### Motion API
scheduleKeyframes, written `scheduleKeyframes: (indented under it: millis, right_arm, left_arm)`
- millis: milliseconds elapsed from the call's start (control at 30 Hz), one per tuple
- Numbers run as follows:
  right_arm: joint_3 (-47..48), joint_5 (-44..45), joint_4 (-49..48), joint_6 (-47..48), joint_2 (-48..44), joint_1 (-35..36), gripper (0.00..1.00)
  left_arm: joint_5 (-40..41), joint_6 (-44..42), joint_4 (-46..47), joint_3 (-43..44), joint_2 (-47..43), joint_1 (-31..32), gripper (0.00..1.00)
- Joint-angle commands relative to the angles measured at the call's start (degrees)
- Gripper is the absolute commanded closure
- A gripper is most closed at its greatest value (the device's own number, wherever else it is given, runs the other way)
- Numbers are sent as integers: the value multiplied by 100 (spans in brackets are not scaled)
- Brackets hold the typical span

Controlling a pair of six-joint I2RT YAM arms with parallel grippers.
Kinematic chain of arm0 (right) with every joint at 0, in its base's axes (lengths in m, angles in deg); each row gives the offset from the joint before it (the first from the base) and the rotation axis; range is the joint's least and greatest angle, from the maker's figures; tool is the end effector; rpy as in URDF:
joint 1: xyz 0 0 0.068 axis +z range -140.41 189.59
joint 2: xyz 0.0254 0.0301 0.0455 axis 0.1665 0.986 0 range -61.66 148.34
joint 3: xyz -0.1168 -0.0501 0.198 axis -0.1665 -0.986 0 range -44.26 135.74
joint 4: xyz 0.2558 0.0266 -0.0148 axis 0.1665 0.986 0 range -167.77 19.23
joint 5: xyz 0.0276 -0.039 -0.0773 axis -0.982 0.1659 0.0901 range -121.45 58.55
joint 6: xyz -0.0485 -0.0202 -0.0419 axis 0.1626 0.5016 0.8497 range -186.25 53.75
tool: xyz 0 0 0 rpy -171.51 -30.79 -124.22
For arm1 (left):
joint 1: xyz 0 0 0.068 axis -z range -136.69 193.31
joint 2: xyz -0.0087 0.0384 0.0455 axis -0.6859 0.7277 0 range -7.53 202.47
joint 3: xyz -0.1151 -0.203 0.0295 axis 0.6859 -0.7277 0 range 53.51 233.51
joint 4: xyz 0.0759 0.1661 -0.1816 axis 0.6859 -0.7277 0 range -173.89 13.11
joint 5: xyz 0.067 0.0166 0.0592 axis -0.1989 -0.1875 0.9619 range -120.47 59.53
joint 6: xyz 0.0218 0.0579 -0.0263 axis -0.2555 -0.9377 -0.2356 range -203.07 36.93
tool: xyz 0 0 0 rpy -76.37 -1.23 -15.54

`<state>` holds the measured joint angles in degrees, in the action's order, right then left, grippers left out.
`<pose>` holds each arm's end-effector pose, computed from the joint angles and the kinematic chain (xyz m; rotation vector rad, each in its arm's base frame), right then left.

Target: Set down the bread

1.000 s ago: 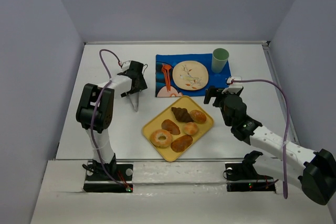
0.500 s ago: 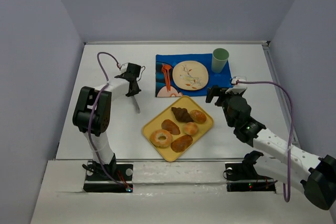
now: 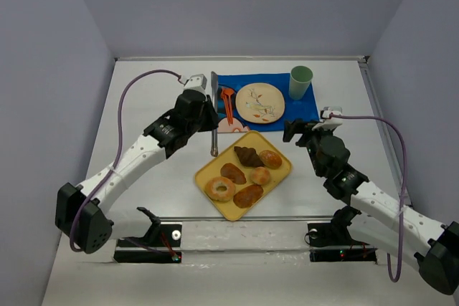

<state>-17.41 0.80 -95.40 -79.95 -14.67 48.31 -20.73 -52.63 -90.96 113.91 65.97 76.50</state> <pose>0.1993 0.1231 0.2462 0.0831 1.6116 0.2542 0.2705 -0.1661 0.2752 -0.0580 2.0768 -0.5180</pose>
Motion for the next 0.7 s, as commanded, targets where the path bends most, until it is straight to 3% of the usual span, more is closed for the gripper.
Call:
scheduleKeyframes:
  millis: [0, 167, 333, 667]
  right_arm:
    - [-31, -113, -320, -28, -110, 48, 1]
    - [-31, -70, -320, -11, -110, 48, 1]
    - [-48, -87, -320, -28, -163, 48, 1]
    - [-57, -131, -320, -46, -198, 48, 1]
  left_arm:
    - [-920, 32, -148, -116, -423, 643, 68]
    - [-1536, 147, -798, -46, -494, 1215, 65]
    - [-2212, 226, -1316, -29, -626, 1462, 55]
    - [-2125, 507, -2319, 51, -951, 1524, 44]
